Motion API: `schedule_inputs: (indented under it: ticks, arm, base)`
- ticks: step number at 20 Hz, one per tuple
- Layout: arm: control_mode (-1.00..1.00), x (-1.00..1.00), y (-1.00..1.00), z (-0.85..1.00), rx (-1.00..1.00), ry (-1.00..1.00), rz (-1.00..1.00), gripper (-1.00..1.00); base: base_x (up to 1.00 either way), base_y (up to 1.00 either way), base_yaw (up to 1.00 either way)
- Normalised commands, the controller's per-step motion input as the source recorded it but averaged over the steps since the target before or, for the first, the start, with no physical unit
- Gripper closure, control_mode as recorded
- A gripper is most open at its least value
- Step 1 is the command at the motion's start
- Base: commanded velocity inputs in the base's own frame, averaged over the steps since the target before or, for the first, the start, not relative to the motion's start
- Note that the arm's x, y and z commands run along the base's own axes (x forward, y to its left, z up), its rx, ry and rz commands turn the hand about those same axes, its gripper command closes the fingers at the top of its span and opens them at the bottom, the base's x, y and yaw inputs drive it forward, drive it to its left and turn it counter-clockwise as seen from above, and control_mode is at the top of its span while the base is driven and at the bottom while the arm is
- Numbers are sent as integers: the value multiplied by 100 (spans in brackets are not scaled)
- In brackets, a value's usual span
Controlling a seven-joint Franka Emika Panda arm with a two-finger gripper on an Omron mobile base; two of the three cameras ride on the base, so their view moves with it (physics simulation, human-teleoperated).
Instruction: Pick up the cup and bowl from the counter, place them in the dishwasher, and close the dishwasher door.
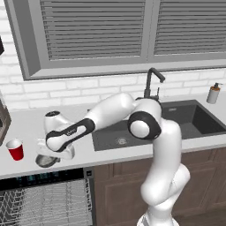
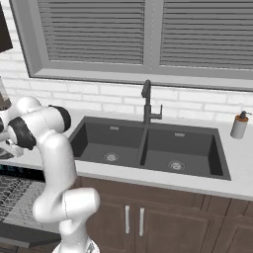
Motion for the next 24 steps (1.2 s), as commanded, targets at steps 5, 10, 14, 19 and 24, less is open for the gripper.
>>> schedule_inputs:
  ticks: [5,10,14,19,24]
  arm:
    - [-100,-100,-21,0,7,-20,-11,100]
    - [-100,-96,-3,0,3,-18,-11,100]
    - [-100,-60,12,0,0,-6,-8,100]
    - [-100,-11,41,-12,-1,0,-6,100]
    - [-100,0,64,-17,-6,0,-1,100]
  base:
    - [0,0,0]
    - [0,0,0]
    - [0,0,0]
    - [0,0,0]
    - [0,0,0]
